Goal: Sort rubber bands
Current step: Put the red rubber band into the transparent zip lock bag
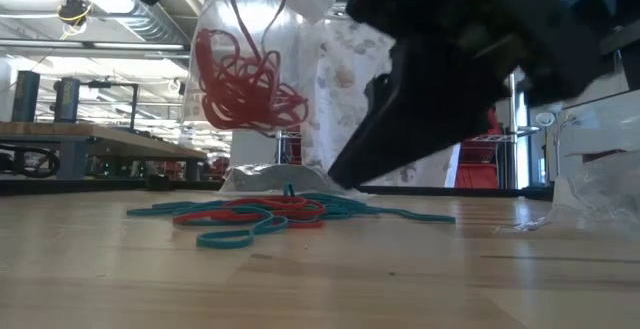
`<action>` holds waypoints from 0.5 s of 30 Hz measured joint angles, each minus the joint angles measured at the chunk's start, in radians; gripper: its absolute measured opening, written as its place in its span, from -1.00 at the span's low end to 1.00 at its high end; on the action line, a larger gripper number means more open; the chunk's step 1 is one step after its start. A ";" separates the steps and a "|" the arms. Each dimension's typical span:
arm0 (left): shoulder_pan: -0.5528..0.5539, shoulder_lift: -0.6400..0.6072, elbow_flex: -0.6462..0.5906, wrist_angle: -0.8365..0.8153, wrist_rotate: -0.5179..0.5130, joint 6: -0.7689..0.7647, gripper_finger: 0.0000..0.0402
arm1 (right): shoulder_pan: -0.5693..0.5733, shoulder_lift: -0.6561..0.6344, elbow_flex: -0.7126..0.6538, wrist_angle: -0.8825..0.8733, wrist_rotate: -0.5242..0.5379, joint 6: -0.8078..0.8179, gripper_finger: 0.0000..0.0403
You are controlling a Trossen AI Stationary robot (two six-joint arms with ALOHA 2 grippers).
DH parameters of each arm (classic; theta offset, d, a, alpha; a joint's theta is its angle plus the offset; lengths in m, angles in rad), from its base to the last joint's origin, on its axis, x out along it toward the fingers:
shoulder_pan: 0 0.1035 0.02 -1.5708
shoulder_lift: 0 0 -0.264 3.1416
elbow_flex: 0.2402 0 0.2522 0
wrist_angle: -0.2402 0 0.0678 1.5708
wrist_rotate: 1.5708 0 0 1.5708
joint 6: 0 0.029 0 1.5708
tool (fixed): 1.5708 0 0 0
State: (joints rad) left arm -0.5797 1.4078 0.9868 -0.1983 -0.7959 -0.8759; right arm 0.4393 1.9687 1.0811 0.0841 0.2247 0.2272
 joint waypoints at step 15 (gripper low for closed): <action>0.001 0.000 0.000 -0.001 -0.001 0.015 -1.00 | -0.102 0.018 0.027 0.026 -0.067 -0.103 -0.58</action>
State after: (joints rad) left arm -0.5789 1.4078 0.9867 -0.1992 -0.7967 -0.8604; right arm 0.3369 1.9869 1.1076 0.1103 0.1574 0.1241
